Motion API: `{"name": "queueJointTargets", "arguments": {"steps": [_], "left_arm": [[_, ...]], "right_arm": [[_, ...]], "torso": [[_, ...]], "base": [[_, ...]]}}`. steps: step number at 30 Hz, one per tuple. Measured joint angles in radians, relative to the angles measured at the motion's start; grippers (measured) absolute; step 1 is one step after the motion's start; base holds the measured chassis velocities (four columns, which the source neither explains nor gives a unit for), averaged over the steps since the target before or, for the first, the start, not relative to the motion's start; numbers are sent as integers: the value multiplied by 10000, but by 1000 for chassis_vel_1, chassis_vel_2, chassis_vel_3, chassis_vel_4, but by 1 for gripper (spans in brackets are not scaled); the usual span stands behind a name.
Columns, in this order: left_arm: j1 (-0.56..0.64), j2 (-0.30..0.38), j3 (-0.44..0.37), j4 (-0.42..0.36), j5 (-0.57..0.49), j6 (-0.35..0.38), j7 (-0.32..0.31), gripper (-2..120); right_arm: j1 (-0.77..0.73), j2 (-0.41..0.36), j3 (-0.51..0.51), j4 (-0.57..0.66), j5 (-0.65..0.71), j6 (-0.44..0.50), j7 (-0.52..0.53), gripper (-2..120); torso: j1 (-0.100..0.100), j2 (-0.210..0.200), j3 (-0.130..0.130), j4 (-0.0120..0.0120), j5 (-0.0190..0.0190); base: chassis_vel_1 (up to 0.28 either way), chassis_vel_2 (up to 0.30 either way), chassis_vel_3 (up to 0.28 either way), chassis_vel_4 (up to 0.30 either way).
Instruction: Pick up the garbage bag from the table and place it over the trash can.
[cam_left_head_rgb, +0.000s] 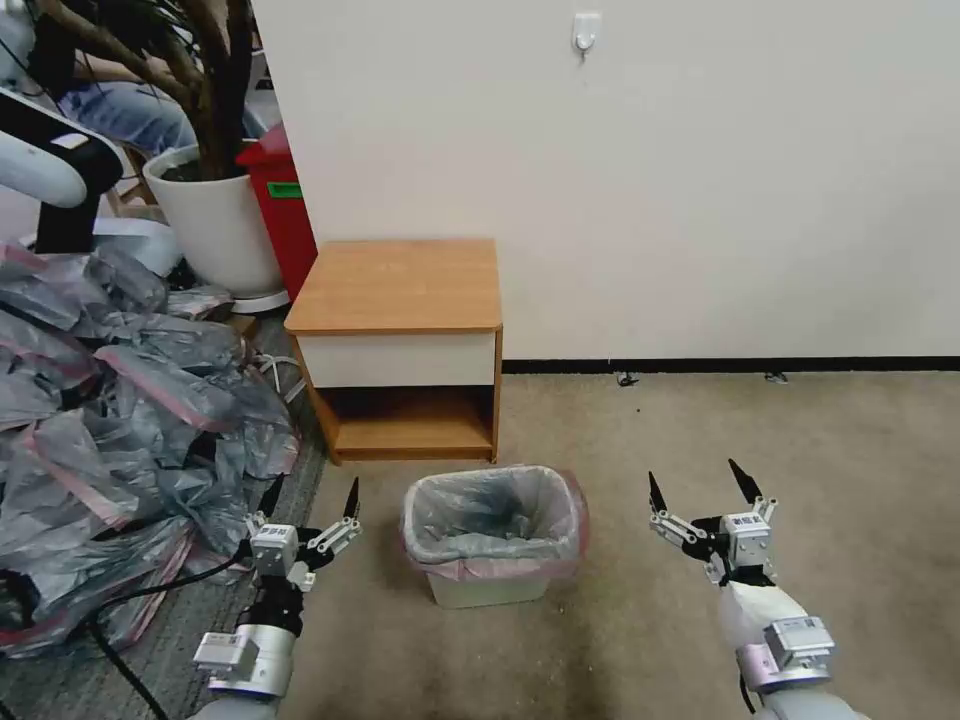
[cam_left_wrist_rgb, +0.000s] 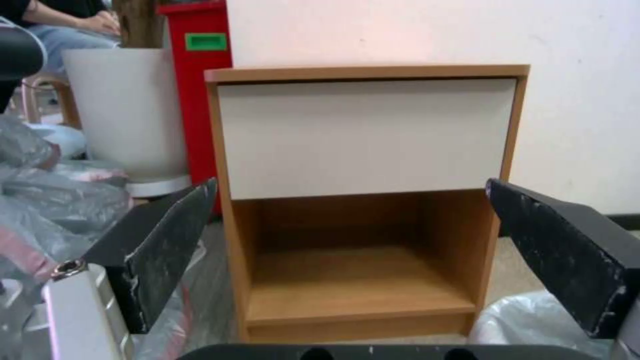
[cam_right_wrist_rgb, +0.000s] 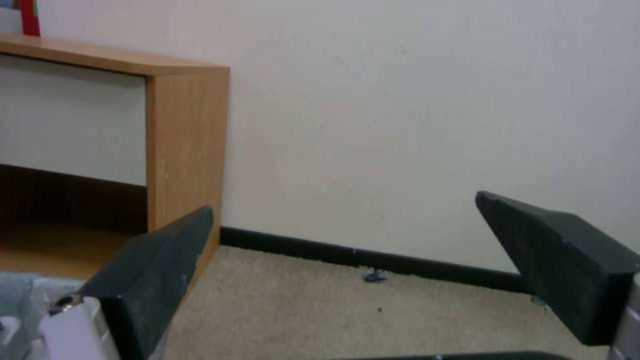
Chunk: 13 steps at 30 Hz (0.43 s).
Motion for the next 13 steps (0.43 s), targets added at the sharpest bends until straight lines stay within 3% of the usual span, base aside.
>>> {"name": "queueJointTargets", "arguments": {"steps": [13], "left_arm": [[-2,7,0,0,-14,7,-7,100]], "right_arm": [[0,-2,-10,14,2,15,0,100]], "torso": [[0,0,0,0,0]], "base": [[0,0,0,0]]}}
